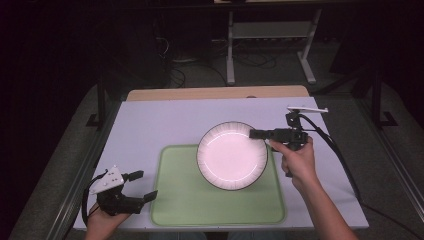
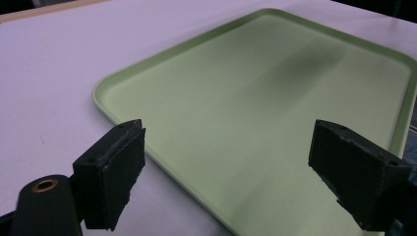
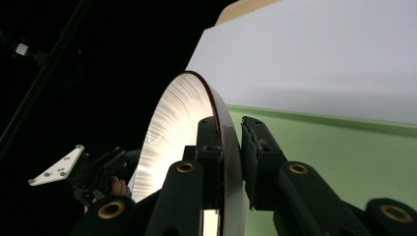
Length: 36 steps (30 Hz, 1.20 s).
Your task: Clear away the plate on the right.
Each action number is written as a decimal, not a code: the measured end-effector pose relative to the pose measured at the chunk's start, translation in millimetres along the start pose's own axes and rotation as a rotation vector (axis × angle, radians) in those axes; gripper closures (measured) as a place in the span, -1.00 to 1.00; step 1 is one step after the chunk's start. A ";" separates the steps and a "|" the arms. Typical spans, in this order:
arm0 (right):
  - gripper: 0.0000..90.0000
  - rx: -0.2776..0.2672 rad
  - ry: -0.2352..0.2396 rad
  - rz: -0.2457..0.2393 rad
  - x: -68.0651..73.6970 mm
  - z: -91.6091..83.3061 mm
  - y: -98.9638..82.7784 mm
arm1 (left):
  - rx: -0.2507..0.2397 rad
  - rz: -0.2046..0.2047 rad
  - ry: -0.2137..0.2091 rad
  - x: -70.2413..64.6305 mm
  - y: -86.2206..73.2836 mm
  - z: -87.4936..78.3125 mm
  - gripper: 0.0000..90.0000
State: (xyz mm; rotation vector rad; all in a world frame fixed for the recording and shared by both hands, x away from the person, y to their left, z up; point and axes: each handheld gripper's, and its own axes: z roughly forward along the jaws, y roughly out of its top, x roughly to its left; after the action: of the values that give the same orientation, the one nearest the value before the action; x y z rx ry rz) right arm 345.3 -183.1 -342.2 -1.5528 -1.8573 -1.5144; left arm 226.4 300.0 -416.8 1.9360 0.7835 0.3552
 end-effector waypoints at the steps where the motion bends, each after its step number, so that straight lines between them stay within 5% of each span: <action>1: 0.73 0.005 0.000 0.002 -0.8 3.8 -0.8 | 0.001 0.000 0.000 0.2 -0.1 -0.1 -0.69; 16: 0.72 0.058 -0.057 0.028 -11.8 49.4 -18.9 | -0.004 -0.002 0.000 0.2 0.0 -0.6 -0.69; 36: 0.71 0.094 -0.096 0.034 -24.2 78.5 -35.6 | -0.007 -0.003 0.000 0.4 -0.1 -1.3 -0.69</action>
State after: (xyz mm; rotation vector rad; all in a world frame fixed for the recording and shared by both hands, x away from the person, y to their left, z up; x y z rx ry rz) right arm 354.4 -126.5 -410.9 -1.6318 -1.9138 -1.3400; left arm 225.9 301.2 -416.3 1.9282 0.7843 0.3550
